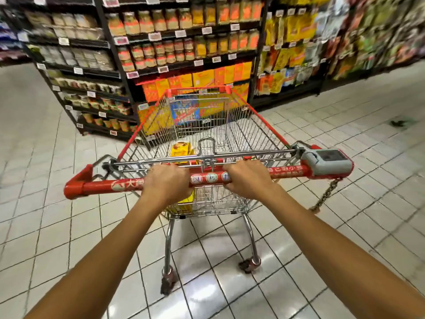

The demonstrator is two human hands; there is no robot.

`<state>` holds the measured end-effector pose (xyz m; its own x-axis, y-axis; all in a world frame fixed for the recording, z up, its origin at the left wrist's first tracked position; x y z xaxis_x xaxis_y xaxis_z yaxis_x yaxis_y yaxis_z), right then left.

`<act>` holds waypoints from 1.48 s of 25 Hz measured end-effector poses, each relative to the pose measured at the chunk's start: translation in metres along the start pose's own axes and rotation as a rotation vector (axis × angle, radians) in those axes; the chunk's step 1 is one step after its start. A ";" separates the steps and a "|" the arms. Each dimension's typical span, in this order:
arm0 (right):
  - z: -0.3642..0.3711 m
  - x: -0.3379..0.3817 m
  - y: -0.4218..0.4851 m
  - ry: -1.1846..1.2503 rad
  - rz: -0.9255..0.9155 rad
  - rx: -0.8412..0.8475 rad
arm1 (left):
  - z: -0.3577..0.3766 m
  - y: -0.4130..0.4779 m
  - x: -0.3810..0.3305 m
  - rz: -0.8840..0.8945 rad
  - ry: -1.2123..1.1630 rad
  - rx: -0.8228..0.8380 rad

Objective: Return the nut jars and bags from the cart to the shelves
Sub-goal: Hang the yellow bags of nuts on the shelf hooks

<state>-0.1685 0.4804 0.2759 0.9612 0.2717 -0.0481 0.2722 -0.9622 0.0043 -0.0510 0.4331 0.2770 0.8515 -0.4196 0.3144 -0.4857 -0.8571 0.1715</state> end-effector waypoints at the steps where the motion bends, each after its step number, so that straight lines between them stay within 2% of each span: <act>1: 0.000 -0.008 0.004 -0.002 0.020 0.003 | 0.001 0.011 -0.003 0.016 -0.004 0.003; 6: 0.002 -0.055 0.030 -0.096 0.068 0.060 | 0.003 0.071 -0.020 0.027 -0.094 0.041; 12: 0.010 -0.141 0.048 -0.157 0.021 0.065 | 0.002 0.150 -0.070 0.015 -0.139 0.029; 16: 0.016 -0.233 0.050 -0.145 -0.001 0.045 | -0.008 0.204 -0.131 -0.022 -0.151 0.021; 21: 0.021 -0.368 0.036 -0.135 -0.107 0.014 | -0.035 0.276 -0.241 -0.127 -0.159 -0.017; 29: 0.027 -0.583 0.029 -0.118 -0.054 -0.025 | -0.066 0.395 -0.393 -0.247 -0.126 -0.008; 34: 0.027 -0.678 0.045 -0.161 -0.097 -0.103 | -0.065 0.472 -0.450 -0.337 -0.102 -0.031; 37: 0.031 -0.728 0.051 -0.147 -0.145 -0.066 | -0.067 0.505 -0.487 -0.346 -0.130 0.011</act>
<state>-0.8556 0.2335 0.2798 0.8962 0.3968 -0.1985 0.4139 -0.9088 0.0519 -0.7244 0.2243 0.2735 0.9834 -0.1379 0.1179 -0.1626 -0.9579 0.2366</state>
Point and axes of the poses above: each hand's wrist, its own y-axis towards the middle knuckle, its own z-axis out of the palm, x = y × z, the point moved 9 cm from there along y, towards the middle knuckle, and after that the axes turned 12 degrees about -z, right-handed, at the moved point
